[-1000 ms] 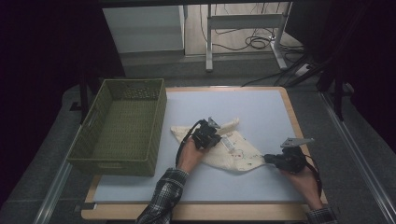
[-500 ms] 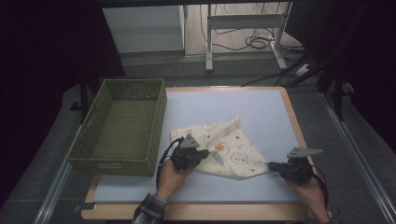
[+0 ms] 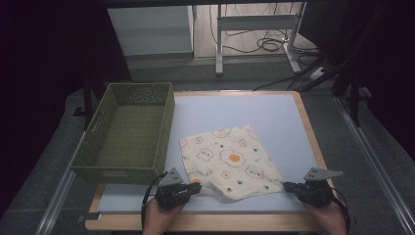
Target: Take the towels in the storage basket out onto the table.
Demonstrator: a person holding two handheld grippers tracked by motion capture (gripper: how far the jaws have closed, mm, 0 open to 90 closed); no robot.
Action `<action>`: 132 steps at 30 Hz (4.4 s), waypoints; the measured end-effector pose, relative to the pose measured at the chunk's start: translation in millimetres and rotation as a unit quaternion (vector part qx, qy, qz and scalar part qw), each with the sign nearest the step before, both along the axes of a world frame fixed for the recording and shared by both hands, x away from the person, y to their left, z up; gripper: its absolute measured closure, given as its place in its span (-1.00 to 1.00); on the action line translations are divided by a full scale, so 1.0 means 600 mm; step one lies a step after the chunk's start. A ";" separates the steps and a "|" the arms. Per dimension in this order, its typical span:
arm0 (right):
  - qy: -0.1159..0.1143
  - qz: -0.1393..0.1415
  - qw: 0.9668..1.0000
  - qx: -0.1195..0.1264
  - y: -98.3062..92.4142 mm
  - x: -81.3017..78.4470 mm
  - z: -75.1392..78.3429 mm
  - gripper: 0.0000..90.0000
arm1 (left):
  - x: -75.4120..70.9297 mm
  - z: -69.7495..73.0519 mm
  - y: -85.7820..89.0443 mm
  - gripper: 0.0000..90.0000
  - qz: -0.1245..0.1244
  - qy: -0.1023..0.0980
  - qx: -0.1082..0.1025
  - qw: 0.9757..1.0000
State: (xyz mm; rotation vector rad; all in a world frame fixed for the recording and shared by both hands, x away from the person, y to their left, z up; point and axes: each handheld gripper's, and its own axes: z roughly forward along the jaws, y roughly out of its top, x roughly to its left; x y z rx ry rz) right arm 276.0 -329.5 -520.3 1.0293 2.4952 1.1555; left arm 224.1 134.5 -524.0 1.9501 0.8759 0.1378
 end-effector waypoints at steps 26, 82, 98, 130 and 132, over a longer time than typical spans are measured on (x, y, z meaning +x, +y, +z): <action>-0.021 -0.036 0.999 -0.033 0.111 0.181 0.010 0.58 | 0.105 -0.032 -0.044 -0.01 0.167 -0.028 0.142 0.975; -0.026 -0.083 0.996 -0.031 0.113 0.309 0.013 0.56 | 0.299 -0.030 -0.042 0.19 0.256 -0.025 0.144 0.956; -0.023 -0.086 0.993 -0.073 0.146 0.346 0.007 0.94 | 0.337 -0.029 -0.041 0.87 0.230 0.014 0.108 0.967; -0.036 -0.065 0.997 0.029 0.045 0.232 0.097 0.93 | 0.261 0.044 -0.070 0.87 0.142 -0.052 0.106 0.983; -0.035 -0.062 0.997 0.029 0.040 0.219 0.094 0.93 | 0.249 0.043 -0.069 0.87 0.132 -0.050 0.102 0.985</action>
